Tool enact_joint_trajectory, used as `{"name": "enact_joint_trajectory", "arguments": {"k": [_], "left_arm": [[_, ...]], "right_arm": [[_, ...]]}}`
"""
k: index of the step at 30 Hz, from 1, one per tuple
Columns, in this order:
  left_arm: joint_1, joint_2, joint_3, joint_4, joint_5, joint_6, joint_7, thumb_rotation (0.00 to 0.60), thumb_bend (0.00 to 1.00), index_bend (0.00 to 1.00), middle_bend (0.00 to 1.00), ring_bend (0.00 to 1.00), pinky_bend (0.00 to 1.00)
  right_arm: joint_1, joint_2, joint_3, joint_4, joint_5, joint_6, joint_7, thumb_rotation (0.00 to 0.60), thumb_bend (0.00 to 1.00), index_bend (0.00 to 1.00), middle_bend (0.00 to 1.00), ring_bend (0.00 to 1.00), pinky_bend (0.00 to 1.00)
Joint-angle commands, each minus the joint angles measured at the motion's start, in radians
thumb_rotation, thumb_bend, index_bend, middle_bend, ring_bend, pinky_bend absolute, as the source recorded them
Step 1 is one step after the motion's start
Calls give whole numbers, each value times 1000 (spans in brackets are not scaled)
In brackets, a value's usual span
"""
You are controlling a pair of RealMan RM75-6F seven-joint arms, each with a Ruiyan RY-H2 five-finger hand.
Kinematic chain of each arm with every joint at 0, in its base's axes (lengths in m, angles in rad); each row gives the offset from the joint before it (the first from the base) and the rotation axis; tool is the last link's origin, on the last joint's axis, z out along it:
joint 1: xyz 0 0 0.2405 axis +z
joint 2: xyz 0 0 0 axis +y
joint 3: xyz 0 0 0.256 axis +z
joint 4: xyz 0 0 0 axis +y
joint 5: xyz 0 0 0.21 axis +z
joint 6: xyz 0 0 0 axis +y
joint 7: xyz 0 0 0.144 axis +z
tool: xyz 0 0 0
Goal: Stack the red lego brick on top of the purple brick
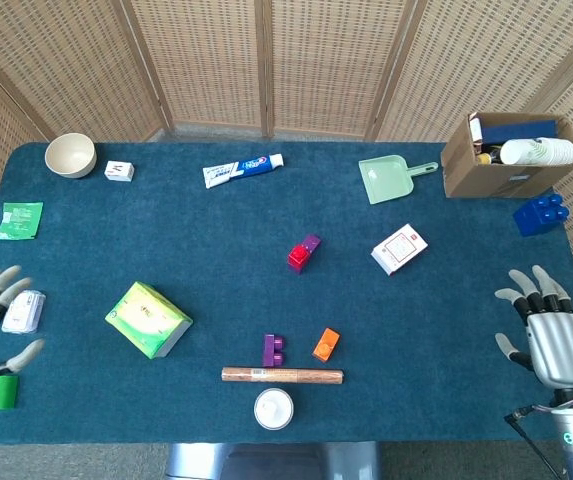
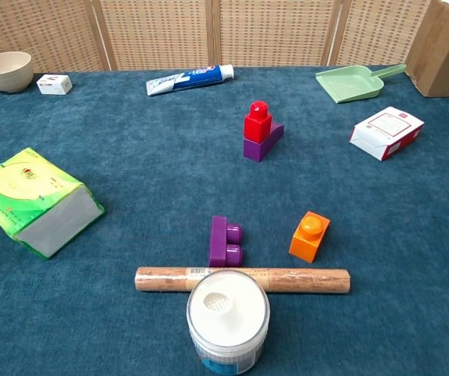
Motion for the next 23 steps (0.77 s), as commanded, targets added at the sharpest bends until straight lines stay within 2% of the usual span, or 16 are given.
{"name": "enact_joint_trajectory", "arguments": {"k": [1, 10, 23], "left_arm": [[82, -8, 25, 49, 11, 68, -41, 0, 226, 136, 7, 0, 0], [157, -30, 14, 106, 40, 117, -66, 0, 226, 150, 17, 0, 0], [150, -46, -32, 87, 52, 57, -41, 0, 225, 155, 19, 0, 0]], "right_arm": [[-2, -12, -8, 5, -11, 6, -18, 600, 207, 315, 178, 0, 154], [-9, -22, -23, 9, -43, 28, -17, 600, 207, 318, 178, 0, 140], [-15, -21, -29, 12, -35, 25, -1, 600, 207, 330, 178, 0, 140]]}}
